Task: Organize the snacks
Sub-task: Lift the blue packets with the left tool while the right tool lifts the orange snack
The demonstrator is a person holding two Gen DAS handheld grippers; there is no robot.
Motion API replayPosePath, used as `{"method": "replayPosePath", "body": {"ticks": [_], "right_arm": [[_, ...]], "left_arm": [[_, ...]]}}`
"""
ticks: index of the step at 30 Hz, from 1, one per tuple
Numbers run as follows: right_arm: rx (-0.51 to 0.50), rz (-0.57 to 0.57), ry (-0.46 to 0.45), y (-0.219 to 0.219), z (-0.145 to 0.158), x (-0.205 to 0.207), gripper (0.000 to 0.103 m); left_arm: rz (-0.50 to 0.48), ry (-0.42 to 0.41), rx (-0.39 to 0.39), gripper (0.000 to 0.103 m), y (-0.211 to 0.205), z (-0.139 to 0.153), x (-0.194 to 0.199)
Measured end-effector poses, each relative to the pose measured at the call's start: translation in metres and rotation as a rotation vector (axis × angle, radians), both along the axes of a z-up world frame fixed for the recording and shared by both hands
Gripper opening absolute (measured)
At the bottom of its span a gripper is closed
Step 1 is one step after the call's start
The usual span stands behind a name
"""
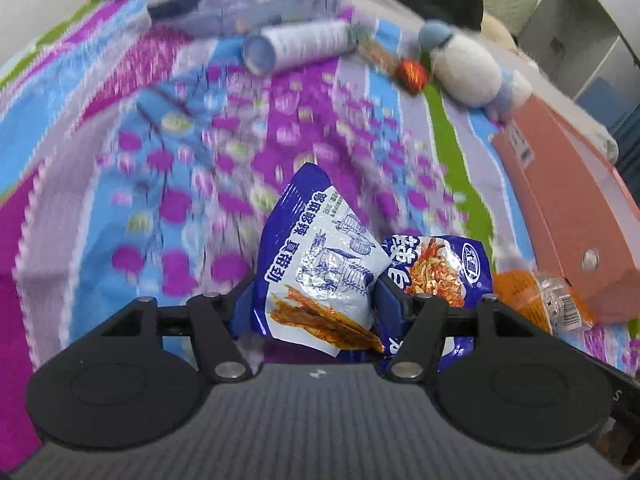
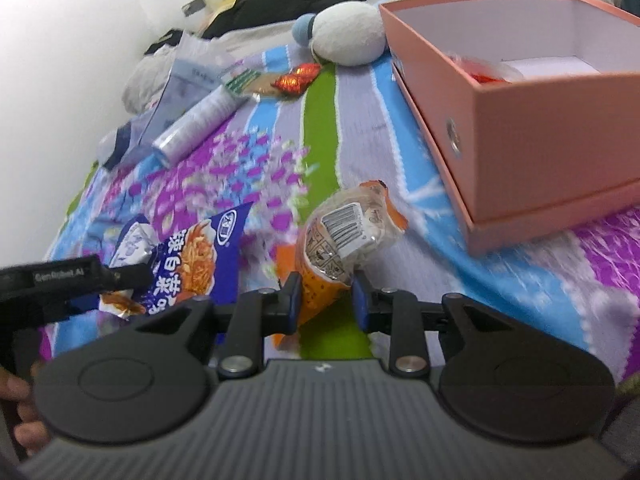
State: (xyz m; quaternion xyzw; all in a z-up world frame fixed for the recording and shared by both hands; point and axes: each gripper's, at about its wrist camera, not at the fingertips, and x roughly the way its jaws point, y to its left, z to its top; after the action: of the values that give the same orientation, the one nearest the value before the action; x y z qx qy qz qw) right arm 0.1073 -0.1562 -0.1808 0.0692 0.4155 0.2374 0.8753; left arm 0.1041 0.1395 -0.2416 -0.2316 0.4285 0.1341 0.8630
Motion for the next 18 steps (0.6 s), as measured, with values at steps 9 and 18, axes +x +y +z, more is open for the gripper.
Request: {"method": "replayPosePath", "body": {"ticks": [9, 18], "right_arm": [[-0.042, 0.077, 0.000, -0.023, -0.011, -0.008, 0.082], [-0.131, 0.116, -0.168, -0.025, 0.007, -0.020, 0.082]], "left_arm": [[-0.123, 0.052, -0.005, 0.094, 0.003, 0.000, -0.009], [-0.121, 0.015, -0.011, 0.094, 0.010, 0.005, -0.002]]}}
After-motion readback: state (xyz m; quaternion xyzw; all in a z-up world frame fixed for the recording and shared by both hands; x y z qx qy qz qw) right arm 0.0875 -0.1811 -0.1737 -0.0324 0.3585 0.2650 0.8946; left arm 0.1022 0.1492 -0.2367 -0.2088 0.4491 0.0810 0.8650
